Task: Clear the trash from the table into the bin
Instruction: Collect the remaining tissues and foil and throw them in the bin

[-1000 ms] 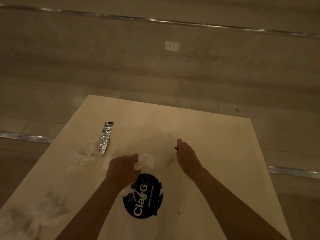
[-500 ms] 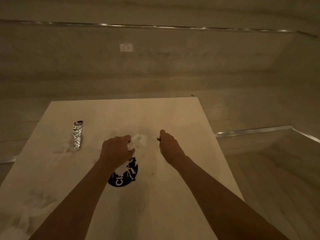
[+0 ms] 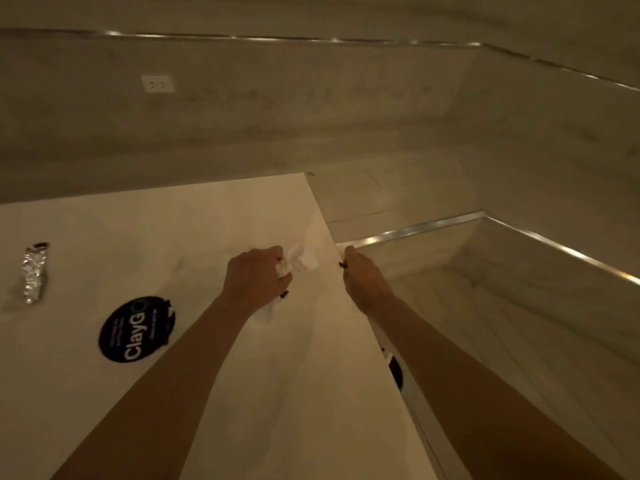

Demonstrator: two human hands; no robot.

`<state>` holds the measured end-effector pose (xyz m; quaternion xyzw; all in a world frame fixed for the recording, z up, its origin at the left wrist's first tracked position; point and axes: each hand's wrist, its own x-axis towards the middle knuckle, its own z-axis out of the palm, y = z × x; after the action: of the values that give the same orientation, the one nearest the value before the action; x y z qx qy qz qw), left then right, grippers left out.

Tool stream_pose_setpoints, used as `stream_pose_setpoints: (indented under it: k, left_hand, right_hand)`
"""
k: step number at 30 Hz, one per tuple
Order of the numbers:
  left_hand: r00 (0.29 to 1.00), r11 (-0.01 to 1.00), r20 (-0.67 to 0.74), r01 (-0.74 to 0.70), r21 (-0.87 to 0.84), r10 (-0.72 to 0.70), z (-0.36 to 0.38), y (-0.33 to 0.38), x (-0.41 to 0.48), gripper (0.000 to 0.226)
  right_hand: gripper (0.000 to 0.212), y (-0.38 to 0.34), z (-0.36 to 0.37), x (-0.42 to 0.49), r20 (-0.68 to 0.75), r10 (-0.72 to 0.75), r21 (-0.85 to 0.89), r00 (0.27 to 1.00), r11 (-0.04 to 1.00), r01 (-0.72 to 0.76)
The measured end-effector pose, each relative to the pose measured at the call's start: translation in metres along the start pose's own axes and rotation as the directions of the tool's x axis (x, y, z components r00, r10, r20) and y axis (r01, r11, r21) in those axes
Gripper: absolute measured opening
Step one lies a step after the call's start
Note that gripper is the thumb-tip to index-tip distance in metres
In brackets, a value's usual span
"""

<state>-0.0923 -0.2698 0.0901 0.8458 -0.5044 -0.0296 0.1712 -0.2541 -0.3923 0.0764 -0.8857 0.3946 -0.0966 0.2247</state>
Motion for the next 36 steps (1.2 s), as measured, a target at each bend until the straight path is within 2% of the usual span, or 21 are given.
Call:
stream_pose_setpoints:
  k: [4,9,13,18,25,28,30,34,36]
  left_hand:
    - [1.0,0.997,0.006,0.027,-0.075,-0.027,0.031,0.063,0.002,0.024]
    - [0.996,0.972,-0.012,0.081,-0.221,-0.085,0.087,0.155,0.005,0.028]
    - [0.988,0.944,-0.033,0.137,-0.299,-0.154,0.141,0.22,0.005,0.028]
    - [0.95,0.818,0.079,0.3,-0.49,-0.302,0.217,0.27,-0.006,0.018]
    - [0.83,0.69,0.062,0.5,-0.524,-0.554,0.332,0.288,-0.039,0.021]
    - [0.803,0.708,0.101,0.57,-0.418,-0.587,0.385,0.278,-0.052,0.017]
    - [0.787,0.709,0.121,0.601,-0.368,-0.605,0.419,0.265,-0.058,0.021]
    - [0.784,0.698,0.115,0.6,-0.391,-0.61,0.477,0.239,-0.064,0.023]
    - [0.771,0.67,0.104,0.604,-0.432,-0.628,0.504,0.227,-0.064,0.026]
  right_hand:
    - [0.021,0.06,-0.023,-0.005,0.015,0.017,-0.002,1.0,1.0,-0.017]
    - [0.012,0.151,-0.051,-0.021,0.04,-0.002,-0.018,0.999,1.0,0.002]
    - [0.012,0.219,-0.058,-0.03,0.083,-0.026,-0.012,0.996,1.0,0.027]
    - [0.005,0.29,-0.043,-0.042,0.123,-0.022,-0.006,0.992,1.0,0.023]
    - [0.012,0.364,0.024,-0.059,0.214,0.063,0.037,0.975,0.997,-0.073]
    - [0.016,0.393,0.072,-0.066,0.252,0.122,0.139,0.96,0.977,-0.161]
    - [0.016,0.408,0.104,-0.067,0.259,0.102,0.163,0.96,0.976,-0.148]
    - [0.014,0.428,0.164,-0.063,0.28,0.049,0.208,0.959,0.972,-0.11]
    - [0.013,0.437,0.198,-0.06,0.308,0.069,0.233,0.949,0.962,-0.145]
